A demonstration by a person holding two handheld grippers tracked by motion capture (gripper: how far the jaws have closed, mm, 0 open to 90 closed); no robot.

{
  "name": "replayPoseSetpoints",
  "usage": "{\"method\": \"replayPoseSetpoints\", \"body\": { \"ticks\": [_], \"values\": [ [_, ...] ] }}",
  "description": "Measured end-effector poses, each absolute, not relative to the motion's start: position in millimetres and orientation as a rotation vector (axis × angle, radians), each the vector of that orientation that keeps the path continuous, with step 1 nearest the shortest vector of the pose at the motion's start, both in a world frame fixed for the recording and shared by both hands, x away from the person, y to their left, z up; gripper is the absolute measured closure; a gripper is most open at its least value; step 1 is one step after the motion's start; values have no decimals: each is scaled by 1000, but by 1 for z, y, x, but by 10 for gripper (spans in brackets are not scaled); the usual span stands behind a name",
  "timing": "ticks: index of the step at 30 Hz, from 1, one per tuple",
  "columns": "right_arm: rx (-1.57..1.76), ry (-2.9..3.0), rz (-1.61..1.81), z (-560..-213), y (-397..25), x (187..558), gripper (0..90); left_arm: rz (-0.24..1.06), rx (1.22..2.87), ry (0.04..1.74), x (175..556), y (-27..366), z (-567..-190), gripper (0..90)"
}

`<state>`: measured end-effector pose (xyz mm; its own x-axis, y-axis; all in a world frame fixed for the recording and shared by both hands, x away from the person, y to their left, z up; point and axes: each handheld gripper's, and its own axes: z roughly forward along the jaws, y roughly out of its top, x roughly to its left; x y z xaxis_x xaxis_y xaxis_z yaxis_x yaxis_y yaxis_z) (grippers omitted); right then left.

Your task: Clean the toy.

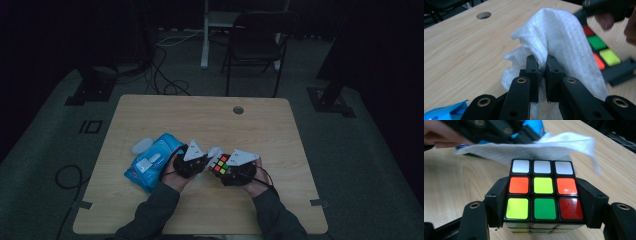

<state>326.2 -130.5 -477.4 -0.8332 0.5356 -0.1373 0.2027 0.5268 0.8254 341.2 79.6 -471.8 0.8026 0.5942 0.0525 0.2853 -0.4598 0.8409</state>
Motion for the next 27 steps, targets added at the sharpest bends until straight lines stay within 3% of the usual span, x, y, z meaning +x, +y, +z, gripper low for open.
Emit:
{"method": "replayPoseSetpoints", "body": {
  "ticks": [27],
  "values": [
    [744, 2298, 1294, -469, -143, 337, 339, 463, 2183, 624, 329, 75, -494, 837]
  ]
}}
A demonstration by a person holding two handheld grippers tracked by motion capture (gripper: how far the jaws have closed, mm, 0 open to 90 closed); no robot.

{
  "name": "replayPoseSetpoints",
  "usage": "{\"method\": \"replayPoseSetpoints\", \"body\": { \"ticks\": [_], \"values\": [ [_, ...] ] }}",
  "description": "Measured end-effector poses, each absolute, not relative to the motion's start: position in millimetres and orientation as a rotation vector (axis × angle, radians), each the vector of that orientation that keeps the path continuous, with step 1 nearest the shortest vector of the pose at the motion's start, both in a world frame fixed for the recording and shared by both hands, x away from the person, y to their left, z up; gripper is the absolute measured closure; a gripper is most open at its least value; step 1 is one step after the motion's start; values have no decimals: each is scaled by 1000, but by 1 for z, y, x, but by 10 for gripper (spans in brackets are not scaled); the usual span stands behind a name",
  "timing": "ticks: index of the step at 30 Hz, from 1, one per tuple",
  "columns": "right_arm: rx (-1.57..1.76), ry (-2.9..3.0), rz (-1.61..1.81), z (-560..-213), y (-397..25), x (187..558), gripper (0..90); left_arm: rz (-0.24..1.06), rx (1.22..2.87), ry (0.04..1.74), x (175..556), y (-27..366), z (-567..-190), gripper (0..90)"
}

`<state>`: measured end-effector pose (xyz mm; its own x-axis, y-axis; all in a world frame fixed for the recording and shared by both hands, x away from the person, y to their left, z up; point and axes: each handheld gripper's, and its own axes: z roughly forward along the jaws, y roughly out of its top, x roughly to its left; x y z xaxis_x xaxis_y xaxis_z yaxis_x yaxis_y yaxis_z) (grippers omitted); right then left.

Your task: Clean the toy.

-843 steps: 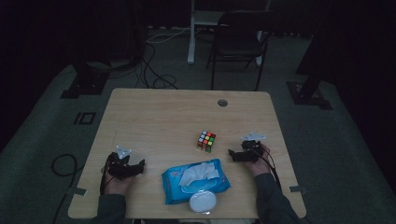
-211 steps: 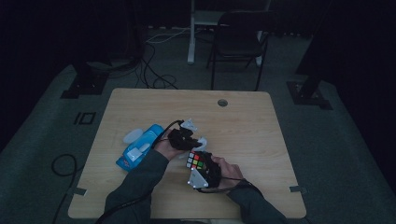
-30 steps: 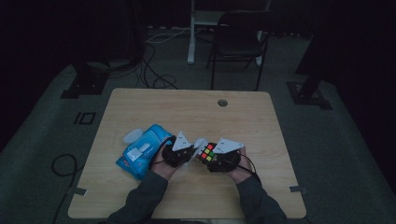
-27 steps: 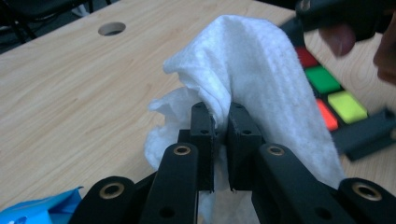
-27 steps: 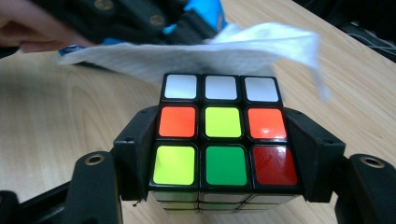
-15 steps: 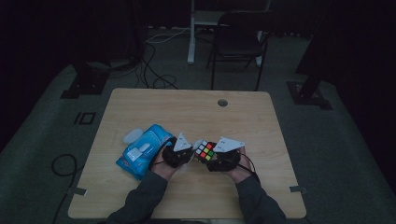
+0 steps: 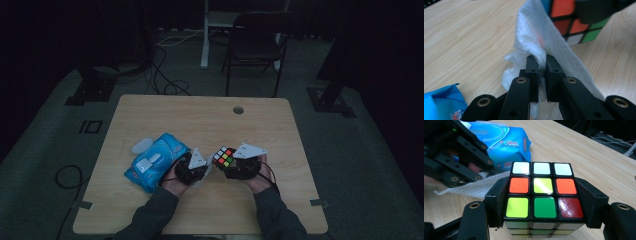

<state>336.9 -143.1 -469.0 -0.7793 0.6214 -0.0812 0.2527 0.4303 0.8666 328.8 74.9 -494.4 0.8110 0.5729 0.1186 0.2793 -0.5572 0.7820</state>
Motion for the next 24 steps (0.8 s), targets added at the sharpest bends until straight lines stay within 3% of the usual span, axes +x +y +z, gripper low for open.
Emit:
{"method": "replayPoseSetpoints", "body": {
  "ticks": [18, 24],
  "values": [
    [742, 2324, 1245, -475, -138, 336, 340, 498, 2127, 549, 313, 73, -472, 841],
    [746, 2327, 1246, -474, -139, 336, 339, 452, 2093, 562, 315, 77, -471, 841]
  ]
}}
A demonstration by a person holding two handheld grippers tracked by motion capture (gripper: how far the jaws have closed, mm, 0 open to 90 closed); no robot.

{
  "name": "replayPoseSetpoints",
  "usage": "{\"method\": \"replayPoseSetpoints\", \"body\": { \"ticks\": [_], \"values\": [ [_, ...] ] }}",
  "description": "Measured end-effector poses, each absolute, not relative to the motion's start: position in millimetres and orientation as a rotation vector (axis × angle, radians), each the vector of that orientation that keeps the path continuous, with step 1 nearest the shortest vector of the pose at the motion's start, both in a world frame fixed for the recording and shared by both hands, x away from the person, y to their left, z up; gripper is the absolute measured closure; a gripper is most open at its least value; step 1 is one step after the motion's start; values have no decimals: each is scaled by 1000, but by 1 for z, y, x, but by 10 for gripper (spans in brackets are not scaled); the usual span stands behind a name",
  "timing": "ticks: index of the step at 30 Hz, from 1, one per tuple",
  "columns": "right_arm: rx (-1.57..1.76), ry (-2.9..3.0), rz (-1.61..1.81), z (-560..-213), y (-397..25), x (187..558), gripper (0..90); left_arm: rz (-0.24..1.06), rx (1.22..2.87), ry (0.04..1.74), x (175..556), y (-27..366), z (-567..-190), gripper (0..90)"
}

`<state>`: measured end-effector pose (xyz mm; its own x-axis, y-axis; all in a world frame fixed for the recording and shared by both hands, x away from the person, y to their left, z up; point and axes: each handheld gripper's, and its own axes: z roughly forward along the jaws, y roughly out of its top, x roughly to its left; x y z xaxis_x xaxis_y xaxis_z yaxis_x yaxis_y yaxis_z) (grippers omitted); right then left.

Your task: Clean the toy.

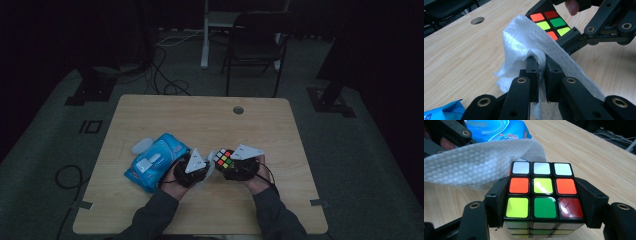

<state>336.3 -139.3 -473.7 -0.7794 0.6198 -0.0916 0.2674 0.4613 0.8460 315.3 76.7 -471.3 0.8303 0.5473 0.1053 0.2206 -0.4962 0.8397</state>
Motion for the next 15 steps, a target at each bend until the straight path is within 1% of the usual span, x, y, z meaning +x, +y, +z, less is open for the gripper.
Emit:
{"method": "replayPoseSetpoints", "body": {
  "ticks": [4, 15],
  "values": [
    [748, 2326, 1244, -474, -139, 336, 339, 422, 2073, 577, 318, 79, -473, 841],
    [753, 2331, 1246, -473, -140, 336, 340, 425, 2068, 583, 319, 79, -473, 840]
  ]
}}
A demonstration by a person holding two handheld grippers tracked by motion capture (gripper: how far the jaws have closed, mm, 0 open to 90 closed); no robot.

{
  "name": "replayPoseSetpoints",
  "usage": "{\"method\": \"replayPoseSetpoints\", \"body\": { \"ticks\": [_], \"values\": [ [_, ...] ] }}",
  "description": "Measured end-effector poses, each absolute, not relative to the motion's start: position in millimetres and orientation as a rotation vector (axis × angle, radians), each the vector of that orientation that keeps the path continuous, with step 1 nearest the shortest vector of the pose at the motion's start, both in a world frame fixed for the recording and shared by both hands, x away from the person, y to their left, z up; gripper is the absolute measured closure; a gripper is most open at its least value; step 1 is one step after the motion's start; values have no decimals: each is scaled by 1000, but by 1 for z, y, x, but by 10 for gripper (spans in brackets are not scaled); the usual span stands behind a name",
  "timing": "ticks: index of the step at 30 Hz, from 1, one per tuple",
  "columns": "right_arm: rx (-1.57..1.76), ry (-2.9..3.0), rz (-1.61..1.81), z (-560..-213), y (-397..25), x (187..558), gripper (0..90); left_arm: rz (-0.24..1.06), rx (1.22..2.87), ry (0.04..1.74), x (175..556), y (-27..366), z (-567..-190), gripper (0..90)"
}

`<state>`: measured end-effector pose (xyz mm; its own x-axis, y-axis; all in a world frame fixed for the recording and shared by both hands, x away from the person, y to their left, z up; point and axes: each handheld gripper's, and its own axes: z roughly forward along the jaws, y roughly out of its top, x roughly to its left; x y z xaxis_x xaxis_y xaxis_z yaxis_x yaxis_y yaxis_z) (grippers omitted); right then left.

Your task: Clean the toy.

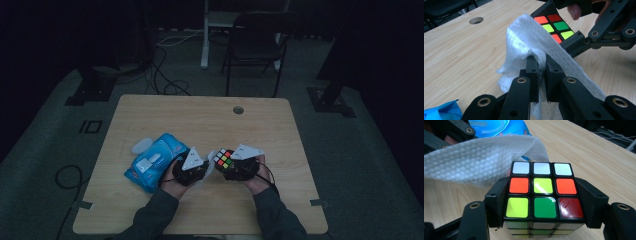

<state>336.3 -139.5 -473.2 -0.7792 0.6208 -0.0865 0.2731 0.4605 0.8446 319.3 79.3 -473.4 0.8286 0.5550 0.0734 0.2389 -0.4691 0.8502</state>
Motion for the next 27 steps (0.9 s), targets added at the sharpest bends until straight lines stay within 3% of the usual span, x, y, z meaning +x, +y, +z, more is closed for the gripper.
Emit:
{"method": "replayPoseSetpoints", "body": {
  "ticks": [27],
  "values": [
    [863, 2290, 1271, -475, -134, 341, 339, 402, 2150, 548, 314, 56, -498, 841]
  ]
}}
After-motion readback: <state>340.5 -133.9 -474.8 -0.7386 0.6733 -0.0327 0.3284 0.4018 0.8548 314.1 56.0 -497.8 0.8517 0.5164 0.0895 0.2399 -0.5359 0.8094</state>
